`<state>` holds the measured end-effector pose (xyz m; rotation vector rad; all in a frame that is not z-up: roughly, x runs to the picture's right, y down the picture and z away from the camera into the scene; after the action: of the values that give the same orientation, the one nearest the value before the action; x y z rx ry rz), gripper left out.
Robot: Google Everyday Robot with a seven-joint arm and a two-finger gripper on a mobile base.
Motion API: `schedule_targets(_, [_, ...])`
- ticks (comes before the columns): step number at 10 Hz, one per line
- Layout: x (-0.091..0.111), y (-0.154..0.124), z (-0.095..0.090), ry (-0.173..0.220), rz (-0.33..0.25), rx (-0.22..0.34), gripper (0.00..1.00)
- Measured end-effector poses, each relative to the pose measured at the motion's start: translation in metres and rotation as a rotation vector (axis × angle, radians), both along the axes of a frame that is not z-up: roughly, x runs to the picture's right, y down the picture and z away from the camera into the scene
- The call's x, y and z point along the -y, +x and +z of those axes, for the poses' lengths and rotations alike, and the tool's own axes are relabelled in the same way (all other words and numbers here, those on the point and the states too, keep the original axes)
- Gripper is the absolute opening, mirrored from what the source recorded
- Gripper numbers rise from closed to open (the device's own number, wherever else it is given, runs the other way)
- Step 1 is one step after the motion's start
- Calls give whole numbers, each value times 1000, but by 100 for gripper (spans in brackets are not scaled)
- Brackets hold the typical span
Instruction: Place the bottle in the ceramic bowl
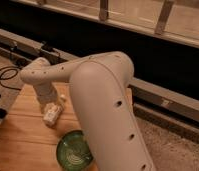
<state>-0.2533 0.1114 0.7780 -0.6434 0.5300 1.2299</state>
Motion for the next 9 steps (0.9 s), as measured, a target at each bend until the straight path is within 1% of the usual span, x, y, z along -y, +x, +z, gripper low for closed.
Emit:
schedule_targets(1, [-2,-4,8,-13,-4,-2,65])
schedule_targets(4, [-3,-1,32,-42,20,-38,65])
schedule_targets(6, [-5,3,45,-59,45,-63,65])
schedule_targets(8, [-11,11,60,-90,82,-89,65])
schedule_targets(9, [-14,10,63,-103,91,-91,65])
